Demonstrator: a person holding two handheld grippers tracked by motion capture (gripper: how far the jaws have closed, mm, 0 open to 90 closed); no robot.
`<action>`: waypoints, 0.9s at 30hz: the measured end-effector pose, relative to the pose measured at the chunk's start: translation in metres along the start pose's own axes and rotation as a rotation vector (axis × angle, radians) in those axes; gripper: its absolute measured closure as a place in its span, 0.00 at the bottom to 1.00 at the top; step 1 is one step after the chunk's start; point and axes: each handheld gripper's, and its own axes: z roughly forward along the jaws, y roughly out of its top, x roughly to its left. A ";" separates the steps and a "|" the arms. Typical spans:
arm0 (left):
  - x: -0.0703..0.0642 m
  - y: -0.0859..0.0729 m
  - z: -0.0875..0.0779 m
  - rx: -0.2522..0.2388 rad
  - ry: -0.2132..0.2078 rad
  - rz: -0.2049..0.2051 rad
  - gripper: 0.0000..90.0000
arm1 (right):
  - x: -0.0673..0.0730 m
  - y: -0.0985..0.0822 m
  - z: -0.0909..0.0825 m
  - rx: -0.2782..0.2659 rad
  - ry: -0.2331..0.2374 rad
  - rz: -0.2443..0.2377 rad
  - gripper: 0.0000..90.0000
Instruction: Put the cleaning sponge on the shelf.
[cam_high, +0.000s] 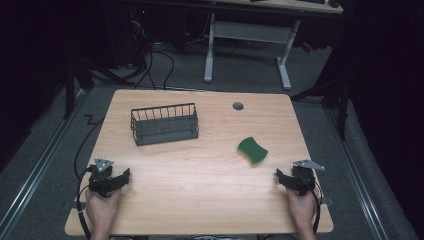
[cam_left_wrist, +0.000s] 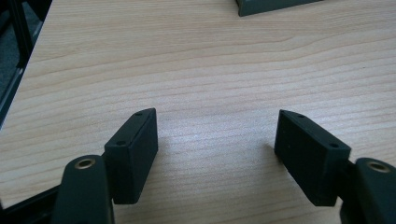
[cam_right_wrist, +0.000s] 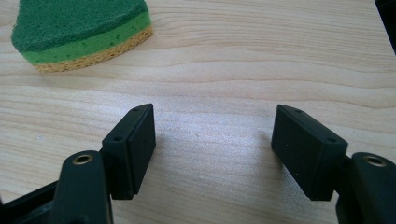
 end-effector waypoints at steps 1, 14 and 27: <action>0.000 0.000 0.000 0.000 -0.001 -0.001 0.34 | 0.000 0.000 0.000 0.000 0.000 0.000 0.34; 0.007 -0.001 -0.002 -0.018 -0.043 -0.054 0.37 | -0.001 0.000 0.000 0.000 0.007 -0.006 0.34; -0.002 -0.001 -0.002 -0.003 0.019 -0.009 0.43 | -0.003 -0.002 -0.004 -0.013 -0.002 0.008 0.54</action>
